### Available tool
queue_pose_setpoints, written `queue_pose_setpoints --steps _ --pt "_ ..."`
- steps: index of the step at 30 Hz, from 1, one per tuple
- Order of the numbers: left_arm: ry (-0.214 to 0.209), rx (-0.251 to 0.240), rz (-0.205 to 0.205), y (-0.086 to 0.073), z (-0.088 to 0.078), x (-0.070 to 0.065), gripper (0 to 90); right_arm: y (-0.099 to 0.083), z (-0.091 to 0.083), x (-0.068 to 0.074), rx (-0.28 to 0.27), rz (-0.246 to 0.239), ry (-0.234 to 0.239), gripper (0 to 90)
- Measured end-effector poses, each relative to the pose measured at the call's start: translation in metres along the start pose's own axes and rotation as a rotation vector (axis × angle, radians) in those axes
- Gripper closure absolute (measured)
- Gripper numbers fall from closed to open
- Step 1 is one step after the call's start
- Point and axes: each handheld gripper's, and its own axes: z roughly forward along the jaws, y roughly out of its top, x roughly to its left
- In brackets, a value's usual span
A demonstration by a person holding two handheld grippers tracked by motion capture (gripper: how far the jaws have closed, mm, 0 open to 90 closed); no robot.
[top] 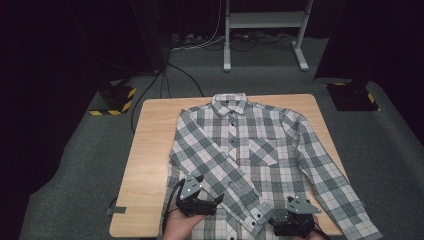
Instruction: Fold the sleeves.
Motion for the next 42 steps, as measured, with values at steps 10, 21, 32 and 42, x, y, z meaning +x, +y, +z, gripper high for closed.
queue_pose_setpoints --steps 10,21,32,42 --pt "0.08 0.003 -0.045 -0.015 -0.022 0.03 6.1 0.0 0.0 0.0 -0.001 -0.002 -0.001 0.0" --pt "0.155 0.022 -0.073 -0.032 -0.042 0.054 6.0 0.0 0.0 0.0 -0.001 -0.001 -0.001 0.0" --pt "0.23 0.084 -0.095 -0.052 -0.059 0.071 5.8 0.0 0.0 0.0 -0.001 -0.001 -0.001 0.0" --pt "0.328 0.21 -0.095 -0.072 -0.069 0.079 5.5 0.0 0.0 0.0 -0.001 -0.001 -0.001 0.0"
